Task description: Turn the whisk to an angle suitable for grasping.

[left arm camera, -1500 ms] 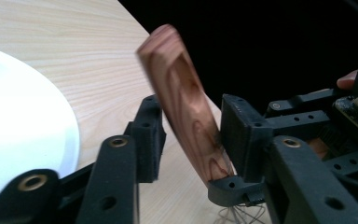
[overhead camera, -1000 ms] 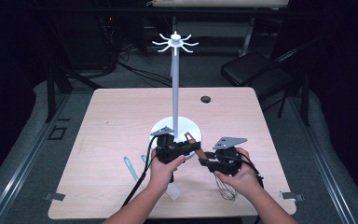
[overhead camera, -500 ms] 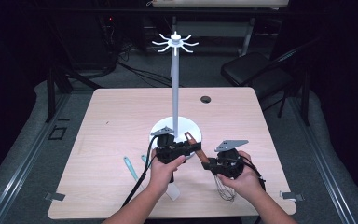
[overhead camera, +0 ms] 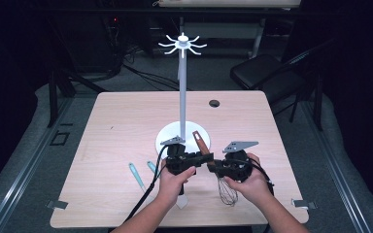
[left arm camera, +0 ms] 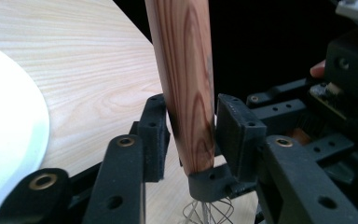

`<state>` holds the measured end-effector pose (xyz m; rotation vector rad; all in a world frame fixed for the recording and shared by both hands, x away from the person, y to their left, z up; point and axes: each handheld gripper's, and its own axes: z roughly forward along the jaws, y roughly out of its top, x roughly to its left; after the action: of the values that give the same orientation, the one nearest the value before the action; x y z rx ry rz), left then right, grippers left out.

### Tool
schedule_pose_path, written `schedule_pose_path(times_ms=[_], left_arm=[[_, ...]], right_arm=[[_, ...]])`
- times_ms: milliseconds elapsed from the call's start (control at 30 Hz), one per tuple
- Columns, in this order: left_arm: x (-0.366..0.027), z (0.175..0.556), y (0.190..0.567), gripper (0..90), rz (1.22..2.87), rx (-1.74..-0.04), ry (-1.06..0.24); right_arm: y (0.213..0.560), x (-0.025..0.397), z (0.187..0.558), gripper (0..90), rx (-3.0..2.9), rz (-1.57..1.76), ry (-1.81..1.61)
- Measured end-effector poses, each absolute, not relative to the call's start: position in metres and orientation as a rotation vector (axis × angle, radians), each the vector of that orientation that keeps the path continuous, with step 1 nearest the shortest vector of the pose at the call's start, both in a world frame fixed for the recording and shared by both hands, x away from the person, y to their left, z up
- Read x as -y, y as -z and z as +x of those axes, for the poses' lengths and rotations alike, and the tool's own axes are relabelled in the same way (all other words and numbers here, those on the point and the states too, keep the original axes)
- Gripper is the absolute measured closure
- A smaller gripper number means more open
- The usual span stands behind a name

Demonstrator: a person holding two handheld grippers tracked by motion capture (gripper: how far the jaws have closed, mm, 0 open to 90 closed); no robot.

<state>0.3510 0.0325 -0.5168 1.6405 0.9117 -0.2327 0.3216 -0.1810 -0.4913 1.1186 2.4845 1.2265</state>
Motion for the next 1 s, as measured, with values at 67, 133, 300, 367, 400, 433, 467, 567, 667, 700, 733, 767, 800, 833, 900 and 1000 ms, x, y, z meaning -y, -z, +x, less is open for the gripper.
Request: schedule_pose_path(times_ms=[67,133,300,367,400,433,467,567,667,700,733,767,800,833,900,1000], left_arm=[[-0.032,0.350,0.518,65.1,1.643,-0.910,0.236],[-0.032,0.349,0.519,66.7,1.643,-0.909,0.232],[-0.033,0.350,0.520,67.7,1.638,-0.922,0.240],[-0.033,0.351,0.521,67.8,1.640,-0.924,0.244],[-0.034,0.351,0.521,67.8,1.637,-0.927,0.246],[-0.034,0.352,0.521,67.8,1.635,-0.931,0.247],[-0.035,0.352,0.522,67.9,1.633,-0.932,0.253],[-0.037,0.354,0.521,68.9,1.612,-0.945,0.273],[-0.041,0.356,0.520,69.8,1.596,-0.945,0.282],[-0.042,0.356,0.519,70.1,1.589,-0.950,0.290],[-0.043,0.357,0.519,70.5,1.587,-0.948,0.291],[-0.043,0.357,0.518,70.8,1.579,-0.948,0.296],[-0.044,0.358,0.518,71.3,1.574,-0.948,0.295],[-0.045,0.358,0.517,71.3,1.571,-0.947,0.300],[-0.045,0.358,0.516,71.3,1.578,-0.943,0.295],[-0.045,0.357,0.514,71.4,1.584,-0.935,0.297]], right_arm=[[0.491,0.181,0.323,72.3,-2.480,1.131,-1.242],[0.491,0.183,0.324,72.3,-2.481,1.133,-1.243],[0.492,0.183,0.325,71.3,-2.479,1.141,-1.245],[0.492,0.184,0.325,67.0,-2.480,1.144,-1.249],[0.492,0.184,0.325,67.0,-2.480,1.144,-1.249],[0.492,0.185,0.325,66.3,-2.481,1.150,-1.248],[0.492,0.186,0.325,65.7,-2.480,1.146,-1.250],[0.489,0.190,0.323,64.6,-2.477,1.140,-1.260],[0.485,0.196,0.320,64.5,-2.465,1.137,-1.279],[0.484,0.198,0.319,64.5,-2.454,1.143,-1.295],[0.481,0.201,0.318,64.6,-2.457,1.135,-1.282],[0.480,0.202,0.318,64.6,-2.449,1.139,-1.294],[0.476,0.208,0.318,64.6,-2.436,1.139,-1.295],[0.476,0.208,0.318,64.6,-2.436,1.139,-1.295],[0.472,0.213,0.318,64.6,-2.411,1.146,-1.295],[0.467,0.222,0.320,65.0,-2.342,1.200,-1.248]])
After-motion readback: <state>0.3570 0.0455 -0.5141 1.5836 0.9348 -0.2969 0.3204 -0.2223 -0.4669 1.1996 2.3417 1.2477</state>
